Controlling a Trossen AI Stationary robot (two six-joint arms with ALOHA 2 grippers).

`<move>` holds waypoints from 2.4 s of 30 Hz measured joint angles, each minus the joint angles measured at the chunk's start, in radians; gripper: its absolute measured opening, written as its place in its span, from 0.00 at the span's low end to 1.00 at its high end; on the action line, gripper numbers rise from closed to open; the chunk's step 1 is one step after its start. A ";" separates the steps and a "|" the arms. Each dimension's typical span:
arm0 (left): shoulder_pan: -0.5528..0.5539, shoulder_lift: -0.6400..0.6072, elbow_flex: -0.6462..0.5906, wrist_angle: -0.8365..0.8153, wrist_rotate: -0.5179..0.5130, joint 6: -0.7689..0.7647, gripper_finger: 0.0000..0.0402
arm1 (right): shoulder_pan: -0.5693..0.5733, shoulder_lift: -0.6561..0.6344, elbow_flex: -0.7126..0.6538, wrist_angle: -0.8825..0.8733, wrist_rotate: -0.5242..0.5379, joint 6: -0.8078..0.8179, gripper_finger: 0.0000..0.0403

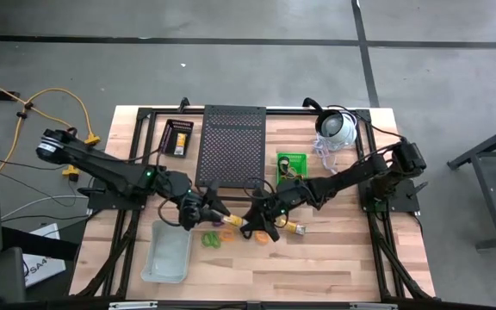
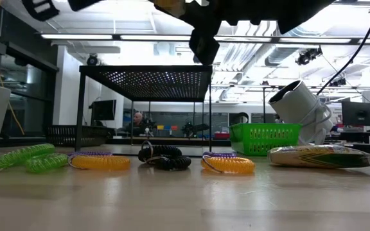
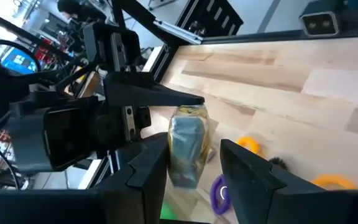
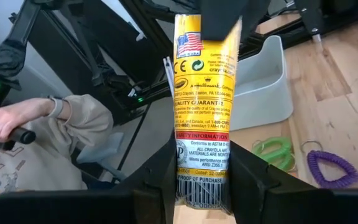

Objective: Pick & Place Office Desk Supplies
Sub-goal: Put the bottom crayon box into the black basket

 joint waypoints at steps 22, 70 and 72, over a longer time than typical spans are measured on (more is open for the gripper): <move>0.038 0.025 0.000 0.078 0.084 -0.007 0.33 | -0.022 0.000 0.000 0.022 -0.013 -0.027 0.26; 0.038 0.025 0.000 0.095 0.106 -0.007 0.22 | -0.021 0.000 0.001 0.036 -0.014 0.008 0.43; 0.038 0.025 0.000 0.095 0.106 -0.007 0.22 | -0.022 0.000 0.001 0.036 -0.014 0.008 0.47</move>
